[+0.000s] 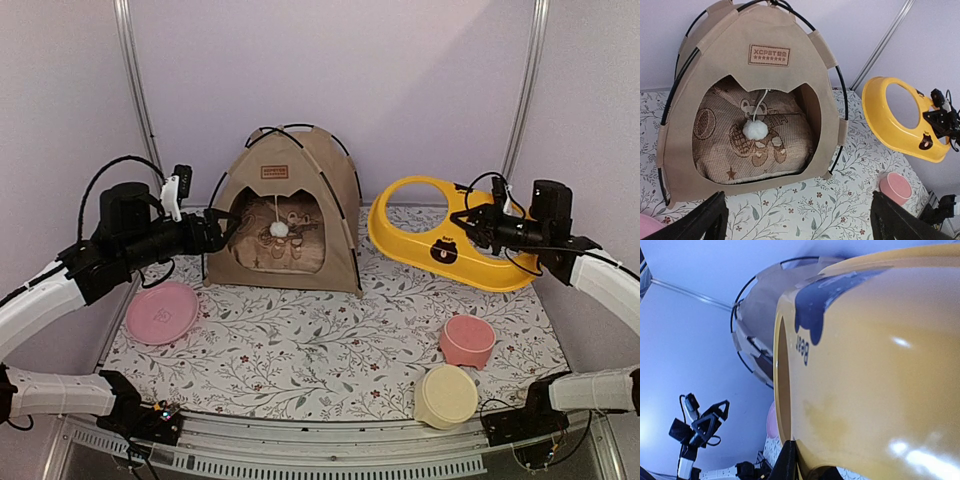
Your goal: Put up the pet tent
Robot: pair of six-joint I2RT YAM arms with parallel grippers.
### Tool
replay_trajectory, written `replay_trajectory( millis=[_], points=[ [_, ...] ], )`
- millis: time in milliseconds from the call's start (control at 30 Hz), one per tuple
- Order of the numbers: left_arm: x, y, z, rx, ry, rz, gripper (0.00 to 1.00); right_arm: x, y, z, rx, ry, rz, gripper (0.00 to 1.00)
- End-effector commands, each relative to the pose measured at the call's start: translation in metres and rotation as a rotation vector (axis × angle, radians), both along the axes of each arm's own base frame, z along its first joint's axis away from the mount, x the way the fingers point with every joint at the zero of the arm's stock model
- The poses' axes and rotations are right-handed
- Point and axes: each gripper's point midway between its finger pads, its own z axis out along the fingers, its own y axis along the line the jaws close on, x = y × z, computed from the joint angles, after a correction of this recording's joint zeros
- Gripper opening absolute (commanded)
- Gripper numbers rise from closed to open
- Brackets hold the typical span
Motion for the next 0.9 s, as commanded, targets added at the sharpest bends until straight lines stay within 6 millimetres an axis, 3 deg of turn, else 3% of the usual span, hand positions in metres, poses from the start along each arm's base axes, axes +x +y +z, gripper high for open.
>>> replay_trajectory(
  millis=[0, 233, 467, 633, 867],
  points=[
    [0.002, 0.002, 0.017, -0.029, -0.032, 0.035, 0.99, -0.045, 0.065, -0.001, 0.053, 0.010, 0.181, 0.06],
    [0.004, 0.002, 0.010, -0.030, -0.013, 0.045, 0.99, -0.087, 0.173, -0.034, 0.067, 0.100, 0.428, 0.06],
    [0.001, 0.002, 0.005, -0.030, -0.002, 0.041, 1.00, -0.096, 0.238, -0.068, 0.107, 0.164, 0.547, 0.06],
    [-0.001, 0.007, 0.003, -0.017, -0.001, 0.051, 0.99, -0.103, 0.270, -0.095, 0.140, 0.215, 0.624, 0.05],
    [-0.002, 0.009, 0.002, -0.008, 0.000, 0.057, 1.00, -0.098, 0.282, -0.150, 0.167, 0.329, 0.612, 0.04]
  ],
)
